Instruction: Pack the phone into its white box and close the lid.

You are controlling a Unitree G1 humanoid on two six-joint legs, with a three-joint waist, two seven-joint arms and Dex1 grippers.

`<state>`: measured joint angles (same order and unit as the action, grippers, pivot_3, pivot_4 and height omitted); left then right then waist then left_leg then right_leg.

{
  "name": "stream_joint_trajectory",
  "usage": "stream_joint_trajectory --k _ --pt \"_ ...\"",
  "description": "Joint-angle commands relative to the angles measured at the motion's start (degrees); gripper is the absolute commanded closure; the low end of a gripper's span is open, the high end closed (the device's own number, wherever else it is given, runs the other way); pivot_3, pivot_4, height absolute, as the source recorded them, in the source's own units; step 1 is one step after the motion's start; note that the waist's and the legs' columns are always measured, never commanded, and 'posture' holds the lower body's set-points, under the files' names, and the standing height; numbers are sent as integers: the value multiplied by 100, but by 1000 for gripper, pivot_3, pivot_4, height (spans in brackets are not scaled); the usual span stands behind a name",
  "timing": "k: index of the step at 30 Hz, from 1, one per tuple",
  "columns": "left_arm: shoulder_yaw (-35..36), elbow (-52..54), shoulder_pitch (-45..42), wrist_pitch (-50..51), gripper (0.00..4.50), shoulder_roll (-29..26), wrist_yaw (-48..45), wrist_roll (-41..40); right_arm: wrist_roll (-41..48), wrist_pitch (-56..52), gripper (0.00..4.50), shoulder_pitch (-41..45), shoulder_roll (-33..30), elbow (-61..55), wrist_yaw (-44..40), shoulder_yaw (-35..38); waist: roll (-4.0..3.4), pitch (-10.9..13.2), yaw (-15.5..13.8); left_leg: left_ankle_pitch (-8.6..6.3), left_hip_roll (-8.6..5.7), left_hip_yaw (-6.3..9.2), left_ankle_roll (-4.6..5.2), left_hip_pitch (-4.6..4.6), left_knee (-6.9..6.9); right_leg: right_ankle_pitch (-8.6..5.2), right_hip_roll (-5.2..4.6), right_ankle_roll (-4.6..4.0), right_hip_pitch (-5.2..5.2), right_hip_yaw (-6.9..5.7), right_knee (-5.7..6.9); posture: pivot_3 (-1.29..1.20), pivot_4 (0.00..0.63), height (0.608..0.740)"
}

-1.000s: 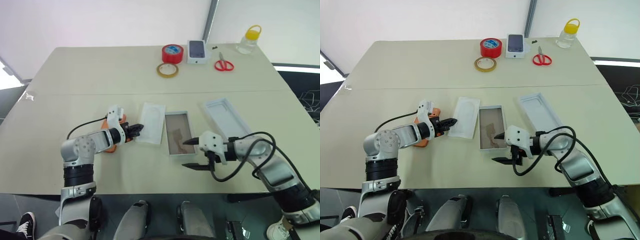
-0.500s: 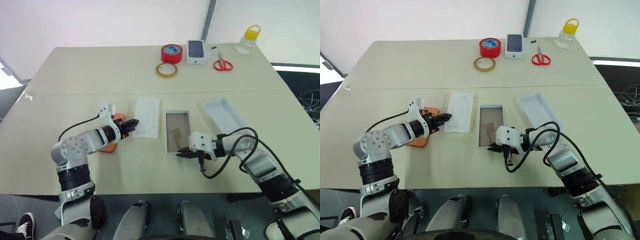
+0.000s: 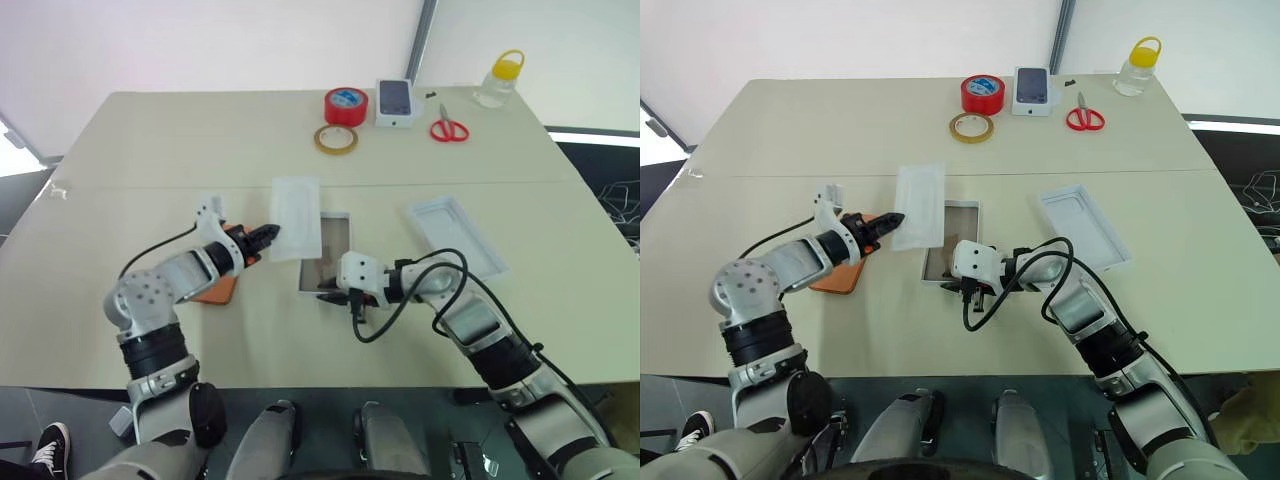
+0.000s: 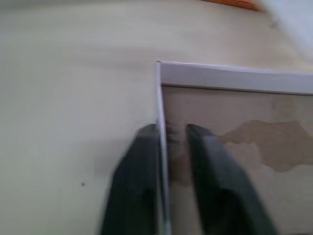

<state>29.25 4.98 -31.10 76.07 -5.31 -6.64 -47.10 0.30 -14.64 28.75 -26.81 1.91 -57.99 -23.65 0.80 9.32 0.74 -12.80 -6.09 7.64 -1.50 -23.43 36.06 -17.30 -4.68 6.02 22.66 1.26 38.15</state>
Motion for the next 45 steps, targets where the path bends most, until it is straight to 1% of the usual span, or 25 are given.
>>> stream_joint_trajectory --k 1,3,4,8,11,13,17,20,29,32,36,38,39,45 --pt "-119 322 51 -88 4500 14 10 -148 185 12 1551 19 -40 -215 6 290 0 0 12 0 0 0 0 0 -1 0 0 0 1 0 1 0 150 740" --pt "-194 350 100 -134 4500 62 10 -146 462 -131 489 -60 -138 -502 -164 458 0 0 7 0 1 0 0 0 -2 0 1 0 1 1 0 0 150 740" --pt "-244 376 115 -137 4500 89 14 -154 593 -236 50 -102 -205 -645 -222 580 0 0 5 0 0 0 0 0 -2 0 0 0 0 1 0 0 150 740" --pt "-475 440 194 -216 4500 125 9 -92 1106 -557 50 -439 -818 -1049 -506 1223 1 1 -31 -1 -2 0 1 0 -1 0 -1 0 -4 -1 -3 0 150 740" --pt "-614 438 276 -281 4500 176 12 -80 1056 -376 50 -680 -1252 -925 -513 1489 3 2 -28 -4 -4 -1 5 0 0 0 -3 0 -8 -1 -9 0 150 740" --pt "-713 403 305 -332 4500 204 8 -58 1019 -240 50 -737 -1386 -766 -433 1643 3 2 1 -4 -2 -1 5 0 -2 0 -3 0 -6 -1 -7 0 150 740" --pt "-898 298 271 -443 4500 232 21 21 1099 -260 50 -636 -1358 -521 -217 1868 5 3 13 -3 3 -3 5 1 -3 0 1 0 -3 2 -2 0 150 740" --pt "-1038 268 264 -494 4500 201 35 98 1032 -96 50 -627 -1355 -377 -152 1879 5 4 -10 -3 1 -4 5 1 -1 0 -1 0 -4 2 -3 0 150 740" --pt "-973 390 398 -374 4500 236 116 -68 919 270 50 -444 -1306 24 -109 1805 7 4 0 -3 0 -4 4 0 -2 0 -1 0 -4 2 -4 0 150 740" --pt "-945 413 423 -349 3537 258 162 -112 889 317 0 -322 -1238 103 -79 1770 6 4 -4 -3 1 -4 4 1 -1 0 0 0 -4 1 -3 0 150 740" --pt "-1013 504 489 -418 1522 172 194 -46 846 429 0 -187 -1184 291 -78 1747 6 4 -14 -2 0 -4 4 1 0 0 -1 0 -6 1 -4 0 150 740" --pt "-923 569 479 -308 478 191 189 -241 837 477 0 -111 -1127 342 -23 1758 6 4 -12 -2 0 -4 4 2 0 0 -1 0 -7 1 -4 0 150 740" --pt "-949 648 479 -324 31 145 143 -268 882 424 0 -44 -1050 350 35 1789 6 4 -4 -2 0 -4 4 2 0 0 -1 0 -6 1 -4 0 150 740" --pt "-973 1011 366 -617 31 40 -52 -425 1080 121 0 283 -651 399 253 1897 6 5 -7 -1 1 -4 2 0 -1 0 -1 0 -2 3 -2 0 150 740"
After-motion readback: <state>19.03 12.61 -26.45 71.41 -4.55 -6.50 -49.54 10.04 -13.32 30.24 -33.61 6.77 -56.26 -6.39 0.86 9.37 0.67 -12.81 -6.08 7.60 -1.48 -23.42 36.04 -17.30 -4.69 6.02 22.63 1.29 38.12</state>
